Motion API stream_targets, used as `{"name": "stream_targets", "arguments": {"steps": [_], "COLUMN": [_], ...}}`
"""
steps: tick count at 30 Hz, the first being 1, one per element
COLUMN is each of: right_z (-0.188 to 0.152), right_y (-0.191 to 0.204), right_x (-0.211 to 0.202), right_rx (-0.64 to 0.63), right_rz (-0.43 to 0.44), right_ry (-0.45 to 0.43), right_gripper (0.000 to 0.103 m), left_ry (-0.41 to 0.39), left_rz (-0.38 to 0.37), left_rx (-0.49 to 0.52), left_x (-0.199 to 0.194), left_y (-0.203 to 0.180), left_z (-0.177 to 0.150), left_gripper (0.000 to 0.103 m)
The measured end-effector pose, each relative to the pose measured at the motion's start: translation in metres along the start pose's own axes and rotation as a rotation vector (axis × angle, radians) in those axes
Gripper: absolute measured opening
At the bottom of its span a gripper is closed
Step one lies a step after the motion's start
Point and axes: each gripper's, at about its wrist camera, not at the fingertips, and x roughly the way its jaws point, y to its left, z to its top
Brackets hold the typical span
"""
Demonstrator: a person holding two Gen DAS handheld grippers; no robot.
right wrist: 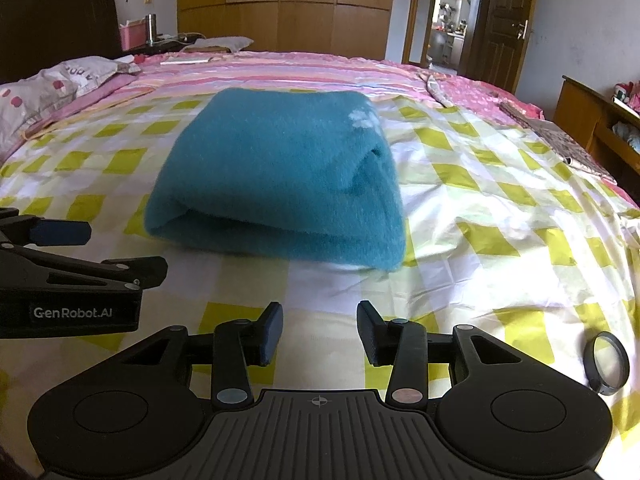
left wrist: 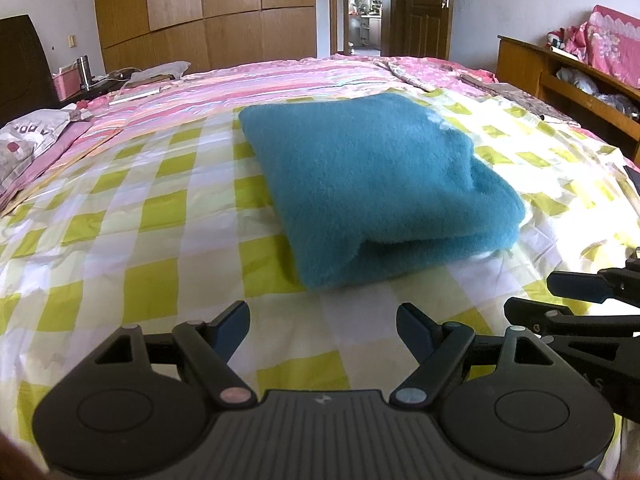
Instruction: Fold small clothes
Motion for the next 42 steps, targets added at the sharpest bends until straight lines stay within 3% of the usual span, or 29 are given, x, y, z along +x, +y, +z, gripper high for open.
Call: {"name": "stream_targets", "arguments": {"steps": [31,42], "right_z": [-0.015,-0.024], "right_y": [-0.003,0.002], "right_x": [0.002,-0.006], "right_rx": [0.02,0.031], "right_rz": [0.03,0.049], "right_ry": [0.038,0.053], "right_gripper": [0.046,0.047], "left_ry": [0.052,0.069], "left_rz": [-0.004,0.009], "left_rx": [-0.01,0.0], "left_x": [0.002,0.0], "left_y": [0.002,-0.004], "left_z": [-0.013,-0.016], "left_gripper": [0.088,0.095]}}
